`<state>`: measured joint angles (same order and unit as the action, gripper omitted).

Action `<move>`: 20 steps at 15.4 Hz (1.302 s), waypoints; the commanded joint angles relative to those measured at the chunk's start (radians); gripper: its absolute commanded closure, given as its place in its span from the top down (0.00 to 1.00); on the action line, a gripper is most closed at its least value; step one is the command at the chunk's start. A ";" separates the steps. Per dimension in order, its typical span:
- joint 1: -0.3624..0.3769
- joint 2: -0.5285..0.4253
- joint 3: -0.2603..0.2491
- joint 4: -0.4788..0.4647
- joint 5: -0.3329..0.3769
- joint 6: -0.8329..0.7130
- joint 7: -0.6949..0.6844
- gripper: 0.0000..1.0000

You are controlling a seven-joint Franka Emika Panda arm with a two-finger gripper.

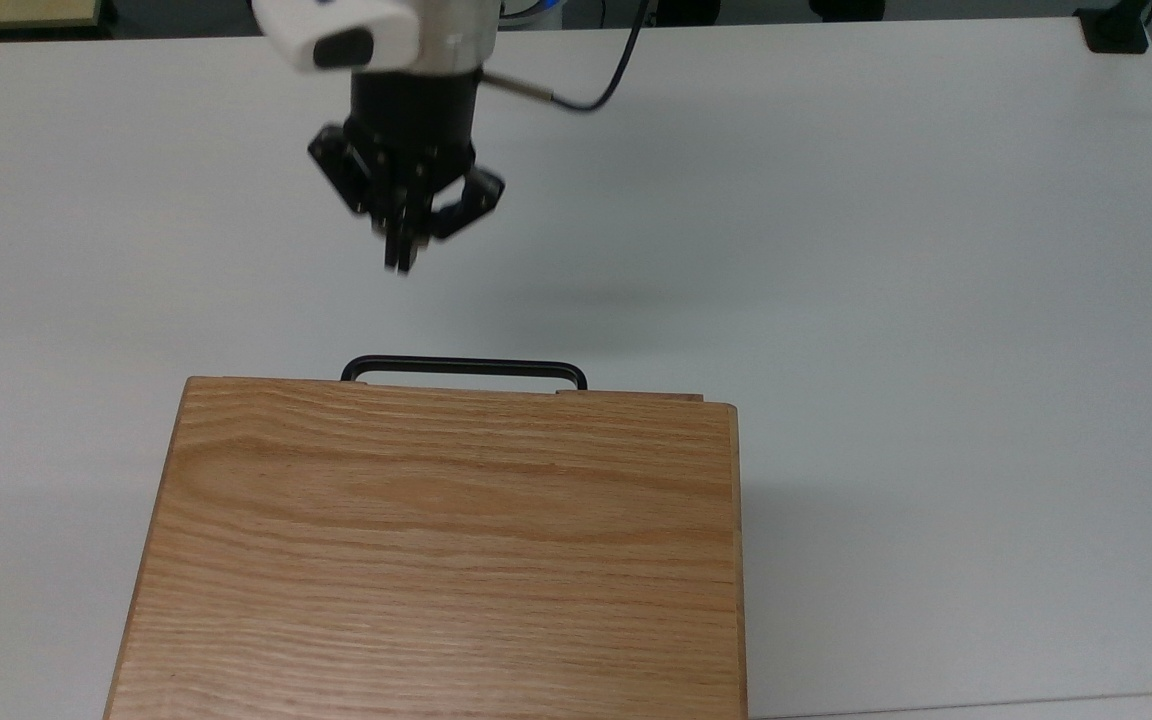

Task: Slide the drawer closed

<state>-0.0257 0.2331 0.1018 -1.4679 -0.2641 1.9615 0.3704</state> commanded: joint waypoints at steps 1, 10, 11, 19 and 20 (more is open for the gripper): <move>-0.005 -0.202 0.027 -0.118 0.017 -0.224 -0.051 1.00; 0.003 -0.331 0.018 -0.196 0.264 -0.414 -0.085 1.00; 0.003 -0.333 0.015 -0.209 0.264 -0.376 -0.117 1.00; 0.000 -0.317 -0.019 -0.207 0.253 -0.277 -0.317 1.00; 0.000 -0.317 -0.019 -0.207 0.253 -0.277 -0.318 1.00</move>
<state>-0.0262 -0.0642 0.0852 -1.6539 -0.0217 1.6606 0.0811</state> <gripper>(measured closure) 0.000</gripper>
